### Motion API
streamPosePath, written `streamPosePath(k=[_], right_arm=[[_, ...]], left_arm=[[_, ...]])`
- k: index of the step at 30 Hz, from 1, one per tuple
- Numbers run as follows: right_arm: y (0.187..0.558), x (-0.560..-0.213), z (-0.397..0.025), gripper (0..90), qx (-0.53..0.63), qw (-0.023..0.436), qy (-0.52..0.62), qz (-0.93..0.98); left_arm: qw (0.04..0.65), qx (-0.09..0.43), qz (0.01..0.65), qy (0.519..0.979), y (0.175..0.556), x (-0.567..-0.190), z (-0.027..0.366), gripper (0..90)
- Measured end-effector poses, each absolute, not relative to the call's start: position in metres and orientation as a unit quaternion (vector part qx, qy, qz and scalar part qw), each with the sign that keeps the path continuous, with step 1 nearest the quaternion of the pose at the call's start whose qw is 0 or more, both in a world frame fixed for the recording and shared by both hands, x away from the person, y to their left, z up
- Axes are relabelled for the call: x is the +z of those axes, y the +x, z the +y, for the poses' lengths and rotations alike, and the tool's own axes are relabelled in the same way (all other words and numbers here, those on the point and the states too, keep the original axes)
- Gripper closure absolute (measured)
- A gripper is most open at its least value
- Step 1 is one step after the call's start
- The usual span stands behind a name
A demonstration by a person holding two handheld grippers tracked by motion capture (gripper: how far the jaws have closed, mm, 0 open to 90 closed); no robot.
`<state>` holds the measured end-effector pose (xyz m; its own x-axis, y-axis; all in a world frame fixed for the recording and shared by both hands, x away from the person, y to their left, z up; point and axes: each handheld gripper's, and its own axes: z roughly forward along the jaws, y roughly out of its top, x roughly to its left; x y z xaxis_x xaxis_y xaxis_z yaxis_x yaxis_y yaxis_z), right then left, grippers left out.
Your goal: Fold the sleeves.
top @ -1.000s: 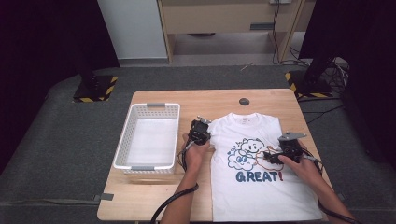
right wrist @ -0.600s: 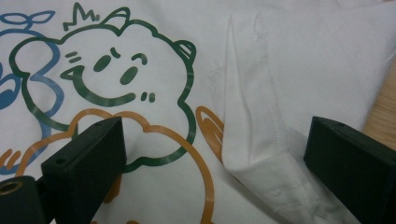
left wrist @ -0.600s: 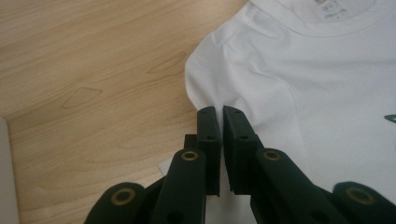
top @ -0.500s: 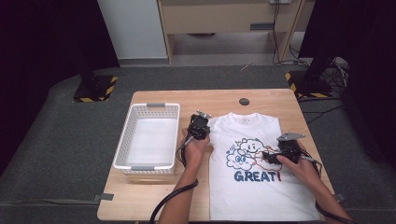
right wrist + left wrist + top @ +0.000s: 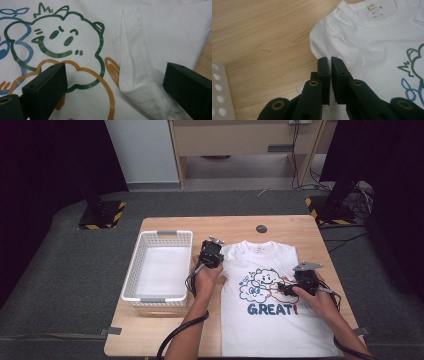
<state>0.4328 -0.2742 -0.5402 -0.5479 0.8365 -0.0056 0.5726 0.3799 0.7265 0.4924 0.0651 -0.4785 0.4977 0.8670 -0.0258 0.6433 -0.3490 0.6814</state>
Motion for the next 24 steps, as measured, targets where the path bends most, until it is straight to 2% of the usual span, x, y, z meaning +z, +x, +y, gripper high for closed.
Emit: streamPosePath(k=[19, 24], right_arm=[[0.434, -0.540, -0.268, 4.9, 0.346, 0.188, 0.438, 0.808], [0.434, -0.540, -0.268, 4.8, 0.346, 0.187, 0.437, 0.809]], left_arm=[[0.324, 0.143, 0.475, 0.805, 0.496, -0.476, 0.063, 85.7], [0.329, 0.135, 0.468, 0.809, 0.496, -0.470, 0.051, 84.8]])
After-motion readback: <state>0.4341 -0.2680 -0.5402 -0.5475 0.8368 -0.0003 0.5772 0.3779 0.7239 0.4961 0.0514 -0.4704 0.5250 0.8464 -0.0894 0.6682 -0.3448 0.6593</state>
